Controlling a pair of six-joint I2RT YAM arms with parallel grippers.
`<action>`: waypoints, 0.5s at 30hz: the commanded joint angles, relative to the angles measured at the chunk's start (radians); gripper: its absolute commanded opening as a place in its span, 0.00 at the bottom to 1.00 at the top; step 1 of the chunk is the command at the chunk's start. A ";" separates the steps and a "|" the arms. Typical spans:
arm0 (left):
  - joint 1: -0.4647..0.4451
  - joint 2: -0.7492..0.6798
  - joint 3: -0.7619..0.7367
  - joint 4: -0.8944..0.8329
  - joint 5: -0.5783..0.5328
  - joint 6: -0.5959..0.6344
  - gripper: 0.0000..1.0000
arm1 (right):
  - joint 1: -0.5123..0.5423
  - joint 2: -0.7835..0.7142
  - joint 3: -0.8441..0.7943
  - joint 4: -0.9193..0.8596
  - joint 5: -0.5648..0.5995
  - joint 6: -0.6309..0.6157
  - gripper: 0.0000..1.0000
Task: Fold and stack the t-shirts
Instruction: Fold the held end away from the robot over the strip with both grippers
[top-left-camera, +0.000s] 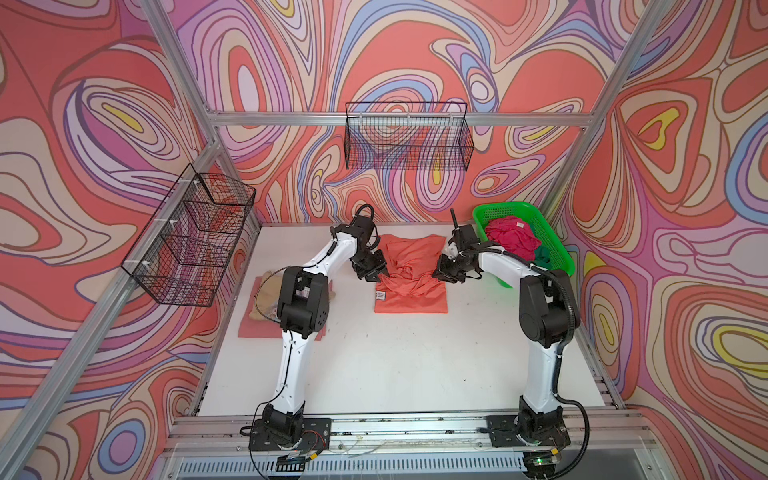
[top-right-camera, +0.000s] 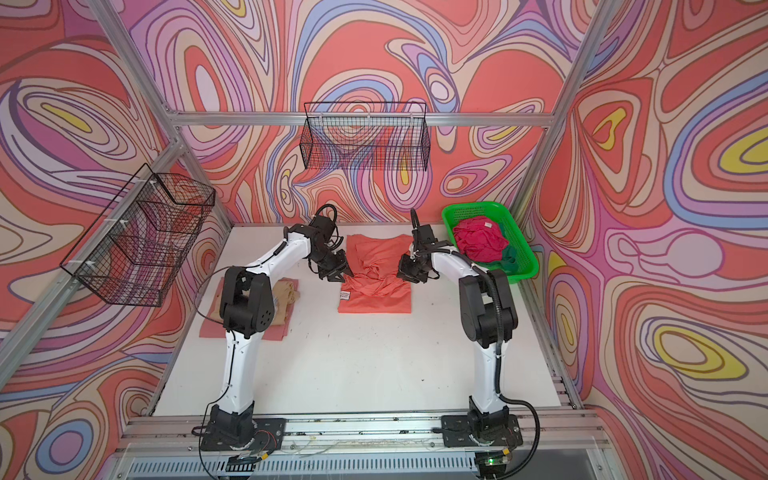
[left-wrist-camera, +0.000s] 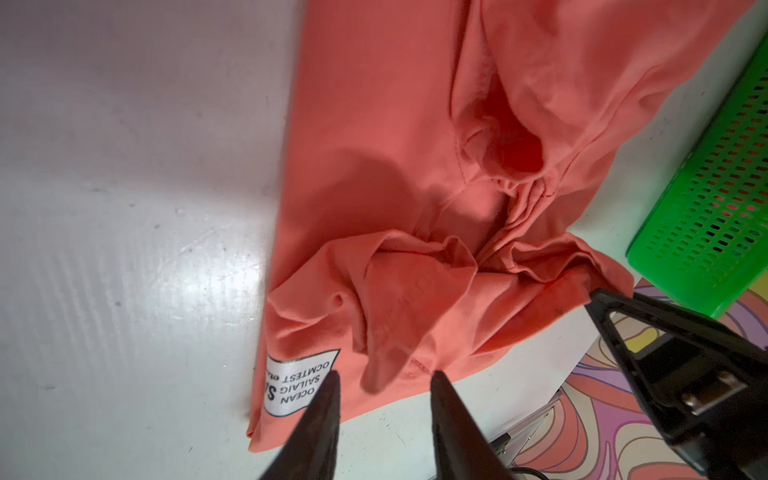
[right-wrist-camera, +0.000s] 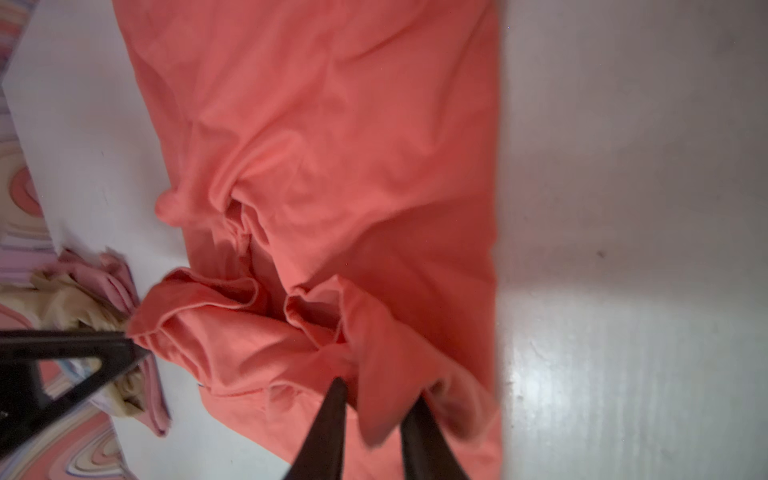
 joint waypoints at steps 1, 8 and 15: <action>0.005 -0.088 0.010 -0.027 0.011 -0.018 0.53 | -0.002 -0.052 0.049 -0.037 0.045 -0.020 0.47; 0.005 -0.292 -0.187 0.060 -0.005 -0.038 0.72 | 0.029 -0.195 -0.129 0.069 0.012 0.058 0.52; 0.017 -0.392 -0.382 0.137 -0.002 -0.037 0.74 | 0.186 -0.148 -0.261 0.297 -0.033 0.180 0.42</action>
